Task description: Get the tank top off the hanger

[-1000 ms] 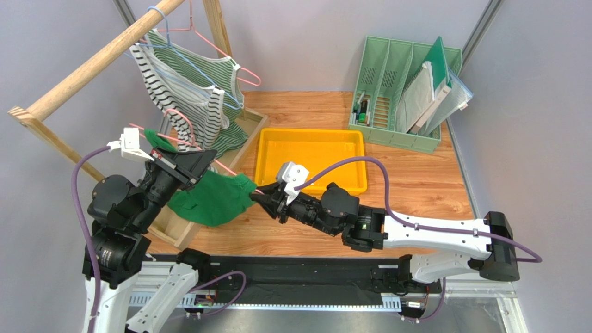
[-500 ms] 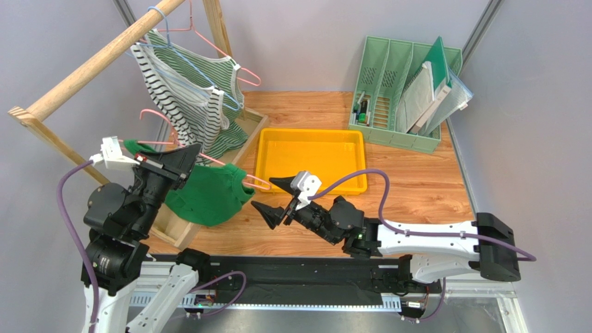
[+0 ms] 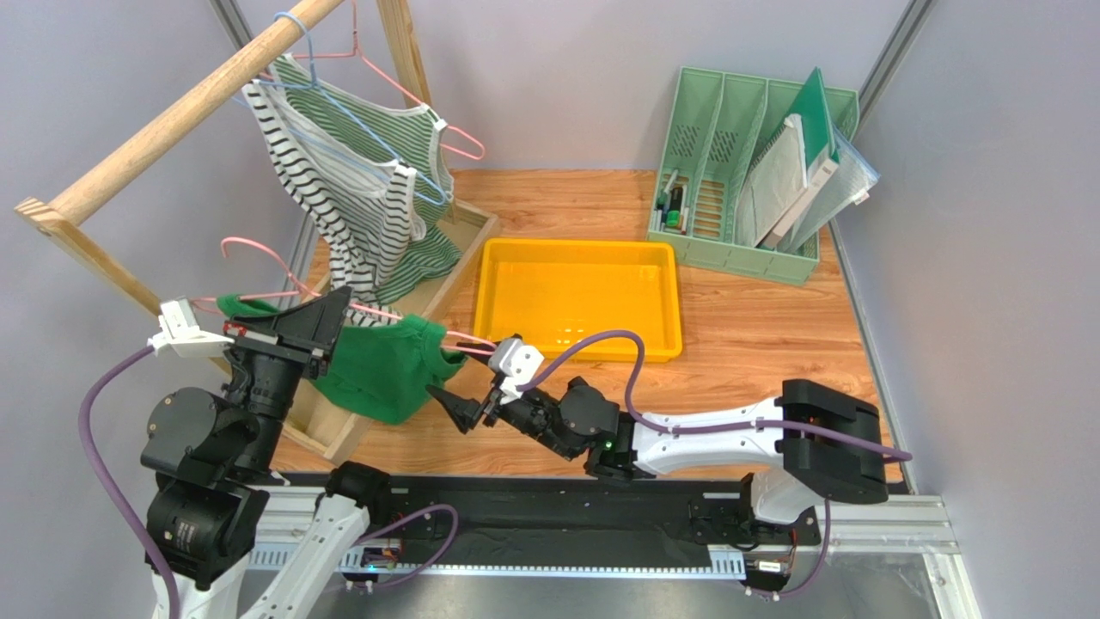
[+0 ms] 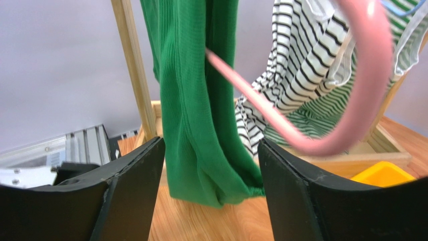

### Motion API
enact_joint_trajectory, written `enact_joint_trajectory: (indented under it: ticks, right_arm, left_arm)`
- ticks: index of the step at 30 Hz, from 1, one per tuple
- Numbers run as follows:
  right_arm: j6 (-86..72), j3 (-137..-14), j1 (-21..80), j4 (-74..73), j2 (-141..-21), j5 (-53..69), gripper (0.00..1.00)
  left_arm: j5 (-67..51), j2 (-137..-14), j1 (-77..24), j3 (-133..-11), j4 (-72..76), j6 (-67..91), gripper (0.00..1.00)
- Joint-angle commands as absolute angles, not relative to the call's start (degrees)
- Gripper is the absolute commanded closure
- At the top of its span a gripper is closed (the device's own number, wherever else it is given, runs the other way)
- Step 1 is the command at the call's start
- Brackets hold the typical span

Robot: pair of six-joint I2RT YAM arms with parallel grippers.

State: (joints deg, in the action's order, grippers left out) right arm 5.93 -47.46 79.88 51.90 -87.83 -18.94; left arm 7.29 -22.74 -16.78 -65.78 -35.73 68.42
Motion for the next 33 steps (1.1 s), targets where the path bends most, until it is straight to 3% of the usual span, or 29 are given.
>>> enact_joint_trajectory:
  ticks: [1, 7, 15, 18, 33]
  right_arm:
    - [7.03, -51.76, 80.51, 59.06, -89.91, -19.33, 0.3]
    - [8.26, -54.66, 80.77, 61.08, -94.04, -20.65, 0.38]
    - [8.96, -53.97, 81.91, 62.05, -94.31, -24.34, 0.82]
    - [8.96, -52.12, 82.26, 62.75, -93.17, -26.36, 0.92]
    - [8.35, -42.99, 82.44, 66.17, -86.14, -33.57, 1.0]
  left_arm:
    - [8.26, -21.62, -16.7, -66.8, -35.33, 70.75, 1.0]
    - [9.23, -20.04, -16.7, -66.18, -36.82, 71.46, 1.0]
    - [11.69, -20.04, -16.7, -66.53, -37.53, 69.09, 1.0]
    - [13.79, -20.21, -16.7, -67.06, -37.44, 65.75, 1.0]
    - [25.04, -21.0, -16.7, -67.94, -33.84, 52.56, 1.0]
